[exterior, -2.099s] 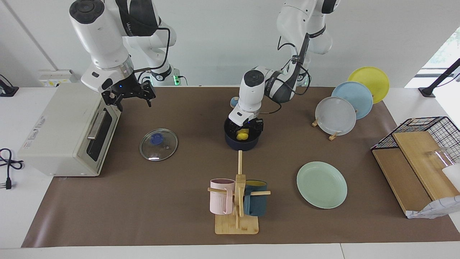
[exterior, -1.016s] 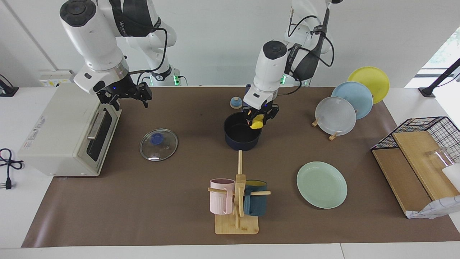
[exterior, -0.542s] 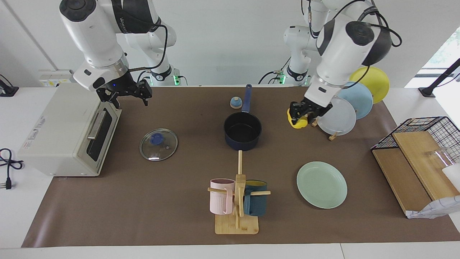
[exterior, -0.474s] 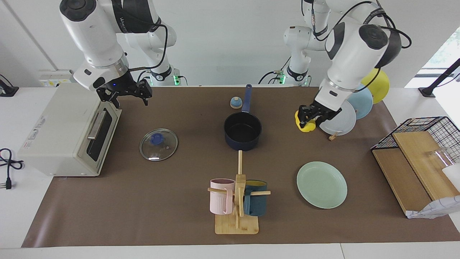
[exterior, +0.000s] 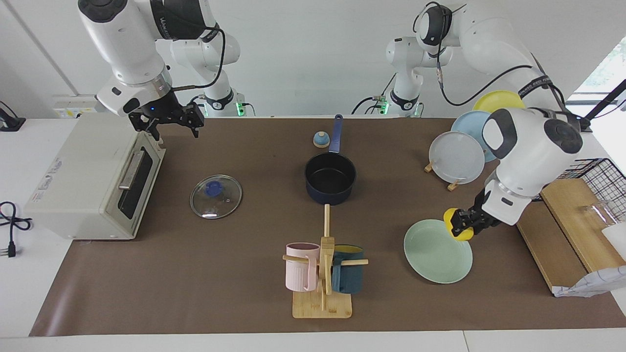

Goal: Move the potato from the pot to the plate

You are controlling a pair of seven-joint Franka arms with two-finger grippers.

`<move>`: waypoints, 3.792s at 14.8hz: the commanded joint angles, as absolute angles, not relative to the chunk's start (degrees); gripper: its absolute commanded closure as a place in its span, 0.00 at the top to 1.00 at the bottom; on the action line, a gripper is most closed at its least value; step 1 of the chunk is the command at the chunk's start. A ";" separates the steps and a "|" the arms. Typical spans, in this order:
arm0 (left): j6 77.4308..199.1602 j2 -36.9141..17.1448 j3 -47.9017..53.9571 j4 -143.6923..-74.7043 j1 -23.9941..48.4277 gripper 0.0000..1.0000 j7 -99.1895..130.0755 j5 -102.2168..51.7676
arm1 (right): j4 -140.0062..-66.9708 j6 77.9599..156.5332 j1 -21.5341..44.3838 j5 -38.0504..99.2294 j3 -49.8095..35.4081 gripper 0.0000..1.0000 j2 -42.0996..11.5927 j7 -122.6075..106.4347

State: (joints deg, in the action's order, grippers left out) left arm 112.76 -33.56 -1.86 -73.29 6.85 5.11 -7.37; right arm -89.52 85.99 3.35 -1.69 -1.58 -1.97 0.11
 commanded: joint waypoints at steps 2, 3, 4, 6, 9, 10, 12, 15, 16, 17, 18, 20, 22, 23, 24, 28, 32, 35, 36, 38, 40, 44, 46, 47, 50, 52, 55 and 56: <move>115.40 -37.97 -1.41 -71.19 6.77 0.00 4.31 -6.68 | -90.26 89.30 2.72 -1.32 -1.32 1.00 -1.41 2.28; 116.10 -37.97 -1.49 -72.24 7.20 0.00 4.31 -6.51 | -90.26 89.21 2.72 -1.41 -1.32 1.00 -1.41 2.29; 117.58 -37.88 -1.49 -73.29 7.56 0.00 4.39 -6.33 | -90.35 89.38 2.72 -1.41 -1.32 1.00 -1.41 2.29; 120.31 -37.18 -1.58 -76.70 8.35 0.00 4.39 -6.50 | -90.35 89.82 2.55 -1.41 -1.32 1.00 -1.41 2.20; 123.22 -36.12 -1.58 -80.06 8.88 0.00 4.31 -6.50 | -90.44 89.82 2.55 -1.41 -1.32 1.00 -1.49 2.28; 123.14 -36.04 -1.58 -80.24 9.05 0.00 4.13 -6.42 | -90.53 89.82 2.46 -1.41 -1.14 1.00 -1.49 2.29; 122.79 -35.95 -1.58 -80.24 9.05 0.00 4.04 -4.49 | -90.53 89.74 2.46 -1.41 -1.14 1.00 -1.49 2.29; 122.08 -35.95 -1.67 -79.63 9.05 1.00 4.04 -3.17 | -90.53 89.82 2.46 -1.32 -1.14 1.00 -1.49 2.29; 121.56 -35.69 -1.76 -79.37 8.97 1.00 3.96 -2.73 | -90.44 89.82 2.46 -1.41 -1.14 1.00 -1.49 2.29; 120.86 -34.81 -1.67 -78.58 8.62 1.00 4.04 -2.90 | -90.53 89.82 2.46 -1.32 -1.14 1.00 -1.49 2.20; 119.54 -32.72 -1.67 -78.49 8.27 1.00 4.04 -3.34 | -90.53 89.82 2.46 -1.32 -1.14 1.00 -1.49 2.20; 113.85 -27.45 -1.93 -78.49 7.48 1.00 4.13 -3.25 | -90.44 89.82 2.46 -1.32 -1.14 1.00 -1.49 2.20; 107.87 -22.53 -1.93 -78.57 6.07 1.00 4.57 -3.43 | -90.44 89.82 2.46 -1.32 -1.14 1.00 -1.49 2.20; 104.88 -20.41 -1.93 -78.57 5.63 1.00 4.57 -3.08 | -90.44 89.82 2.46 -1.32 -1.14 1.00 -1.49 2.20; 101.90 -17.95 -1.93 -78.75 5.36 1.00 4.40 -2.99 | -90.44 89.74 2.46 -1.32 -1.14 1.00 -1.49 2.20; 90.82 -9.07 -2.72 -80.33 4.66 1.00 3.96 -2.81 | -90.44 89.39 2.46 -1.32 -1.14 1.00 -1.49 2.02; 86.22 -0.11 -2.72 -88.65 4.39 1.00 1.32 -2.55 | -90.44 89.21 2.46 -1.32 -1.14 1.00 -1.41 1.93; 86.92 5.88 -2.72 -97.89 5.36 1.00 1.49 -1.59 | -90.44 89.21 2.46 -1.32 -1.14 1.00 -1.49 1.93; 87.01 6.85 -2.55 -99.65 5.62 1.00 1.58 -0.54 | -90.44 89.21 2.46 -1.32 -1.14 1.00 -1.41 1.85; 87.54 7.82 -2.46 -101.77 5.89 1.00 1.41 -0.26 | -90.53 89.21 2.46 -1.32 -1.14 1.00 -1.41 1.85; 88.59 7.04 -2.37 -100.91 5.89 1.00 -0.43 -0.09 | -90.44 89.21 2.46 -1.32 -1.14 1.00 -1.41 1.85; 82.72 2.20 -2.29 -89.93 5.89 1.00 -0.97 0.44 | -90.44 89.21 2.46 -1.32 -1.14 1.00 -1.41 1.85; 81.57 2.55 -2.55 -91.05 6.32 1.00 -0.70 0.18 | -90.53 89.21 2.29 -1.32 -1.14 1.00 -1.41 1.85; 80.87 2.98 -2.72 -92.01 6.50 1.00 -0.70 0.18 | -90.53 89.21 2.20 -1.32 -1.14 1.00 -1.41 1.85; 80.59 3.08 -2.73 -92.20 6.59 1.00 -0.53 0.09 | -90.53 89.21 2.20 -1.32 -1.14 1.00 -1.41 1.85; 81.12 2.99 -2.55 -91.93 6.42 1.00 -0.26 -0.09 | -90.44 89.21 2.20 -1.32 -1.14 1.00 -1.41 1.85; 81.73 3.16 -2.37 -91.93 5.89 1.00 -0.53 -0.09 | -90.53 89.21 2.20 -1.32 -1.14 1.00 -1.41 1.85; 82.00 3.16 -2.37 -91.93 5.89 1.00 -0.88 -0.09 | -90.53 89.21 2.20 -1.32 -1.14 1.00 -1.49 1.85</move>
